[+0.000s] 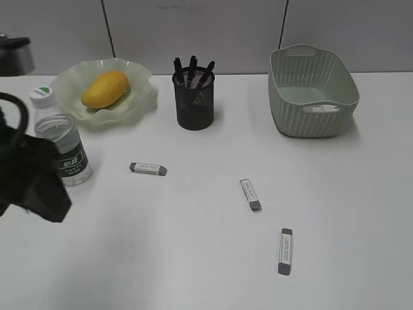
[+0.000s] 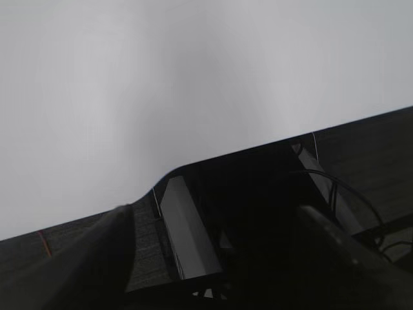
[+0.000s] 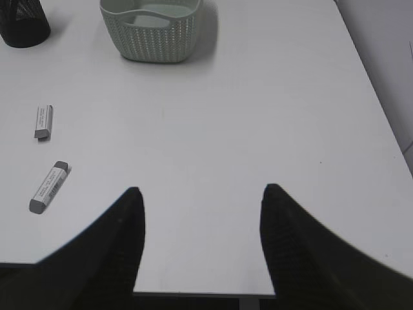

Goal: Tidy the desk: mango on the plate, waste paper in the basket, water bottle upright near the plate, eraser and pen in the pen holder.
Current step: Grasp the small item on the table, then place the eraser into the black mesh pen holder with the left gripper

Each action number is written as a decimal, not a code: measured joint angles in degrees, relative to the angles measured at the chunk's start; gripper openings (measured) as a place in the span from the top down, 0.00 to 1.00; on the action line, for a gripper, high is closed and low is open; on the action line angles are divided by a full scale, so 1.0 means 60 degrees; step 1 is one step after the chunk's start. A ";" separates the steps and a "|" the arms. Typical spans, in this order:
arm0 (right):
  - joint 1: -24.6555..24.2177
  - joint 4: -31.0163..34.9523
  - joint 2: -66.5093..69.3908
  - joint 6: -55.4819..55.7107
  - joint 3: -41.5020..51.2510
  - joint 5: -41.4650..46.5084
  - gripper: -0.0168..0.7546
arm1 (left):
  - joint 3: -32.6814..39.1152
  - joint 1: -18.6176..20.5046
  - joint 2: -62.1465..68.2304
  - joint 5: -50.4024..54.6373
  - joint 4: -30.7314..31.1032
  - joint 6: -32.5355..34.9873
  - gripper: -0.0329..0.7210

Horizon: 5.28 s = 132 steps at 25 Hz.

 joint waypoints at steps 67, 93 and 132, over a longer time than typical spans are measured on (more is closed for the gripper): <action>0.0000 0.0000 0.0000 0.0000 0.0000 -0.0011 0.39 | -1.0190 -0.4210 1.1983 0.0168 0.0073 -0.1857 0.67; 0.0000 0.0000 0.0000 0.0000 0.0000 -0.0011 0.41 | -1.0082 -0.4221 0.9937 0.0028 0.0021 -0.0827 0.75; 0.0000 0.0000 0.0000 0.0000 0.0000 -0.0011 0.41 | -0.7782 0.0687 0.7469 -0.6668 0.0402 0.1021 0.75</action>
